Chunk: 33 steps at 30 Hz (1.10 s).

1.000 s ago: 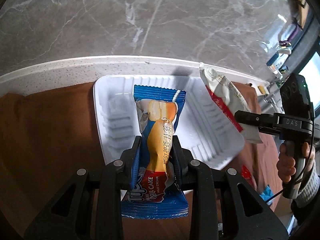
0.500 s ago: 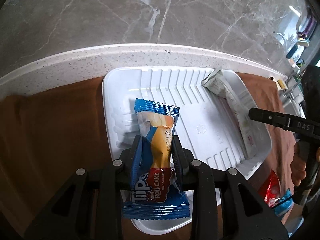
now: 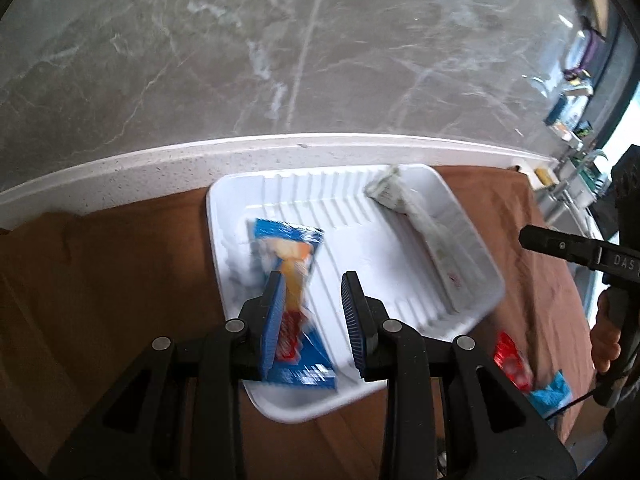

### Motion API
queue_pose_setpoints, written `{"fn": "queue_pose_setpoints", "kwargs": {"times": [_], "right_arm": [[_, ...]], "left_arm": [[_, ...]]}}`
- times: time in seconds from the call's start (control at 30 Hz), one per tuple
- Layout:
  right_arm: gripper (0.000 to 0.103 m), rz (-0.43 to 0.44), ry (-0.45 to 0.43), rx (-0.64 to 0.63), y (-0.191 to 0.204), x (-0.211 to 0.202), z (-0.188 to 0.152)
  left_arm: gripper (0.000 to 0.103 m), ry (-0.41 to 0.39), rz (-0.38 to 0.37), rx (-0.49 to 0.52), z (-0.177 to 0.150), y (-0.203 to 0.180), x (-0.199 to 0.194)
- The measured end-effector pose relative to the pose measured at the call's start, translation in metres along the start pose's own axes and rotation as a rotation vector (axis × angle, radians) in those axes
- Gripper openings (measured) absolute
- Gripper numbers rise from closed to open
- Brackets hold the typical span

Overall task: Organize snacks
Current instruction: 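Place the blue cake packet in the white tray with the left gripper while the right places the white packet, then grasp the black coffee packet with the left gripper while the right grasps the red Mylikes bag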

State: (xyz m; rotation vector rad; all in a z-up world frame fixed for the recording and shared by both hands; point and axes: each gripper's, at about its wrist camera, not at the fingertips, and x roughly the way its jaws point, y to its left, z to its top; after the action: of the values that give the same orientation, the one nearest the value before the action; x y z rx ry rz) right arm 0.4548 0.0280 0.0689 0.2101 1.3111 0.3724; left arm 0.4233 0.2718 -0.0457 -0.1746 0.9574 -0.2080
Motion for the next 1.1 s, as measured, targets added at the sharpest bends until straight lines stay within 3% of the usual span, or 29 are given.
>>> {"fn": "queue_pose_setpoints", "kwargs": {"times": [0.2, 0.27, 0.33, 0.53, 0.8, 0.93, 1.1], "right_arm": [[0.055, -0.001, -0.016, -0.085, 0.013, -0.041, -0.029], [0.062, -0.017, -0.015, -0.126, 0.018, -0.048, -0.042], [0.063, -0.035, -0.009, -0.166, 0.021, -0.055, -0.056], [0.063, -0.093, 0.045, -0.258, 0.025, -0.053, -0.098], [0.063, -0.124, 0.081, -0.282, 0.013, -0.047, -0.127], [0.063, -0.136, 0.085, -0.294, 0.009, -0.044, -0.133], [0.063, -0.149, 0.089, -0.336, 0.007, -0.039, -0.135]], "left_arm": [[0.027, 0.034, -0.061, 0.045, -0.034, -0.025, -0.027], [0.027, 0.058, -0.089, 0.059, -0.051, -0.033, -0.034], [0.027, 0.094, -0.107, 0.073, -0.072, -0.041, -0.040], [0.028, 0.202, -0.159, 0.086, -0.129, -0.054, -0.054], [0.028, 0.307, -0.184, 0.065, -0.191, -0.073, -0.064], [0.028, 0.310, -0.182, 0.055, -0.204, -0.084, -0.067], [0.028, 0.286, -0.236, 0.028, -0.197, -0.106, -0.074]]}}
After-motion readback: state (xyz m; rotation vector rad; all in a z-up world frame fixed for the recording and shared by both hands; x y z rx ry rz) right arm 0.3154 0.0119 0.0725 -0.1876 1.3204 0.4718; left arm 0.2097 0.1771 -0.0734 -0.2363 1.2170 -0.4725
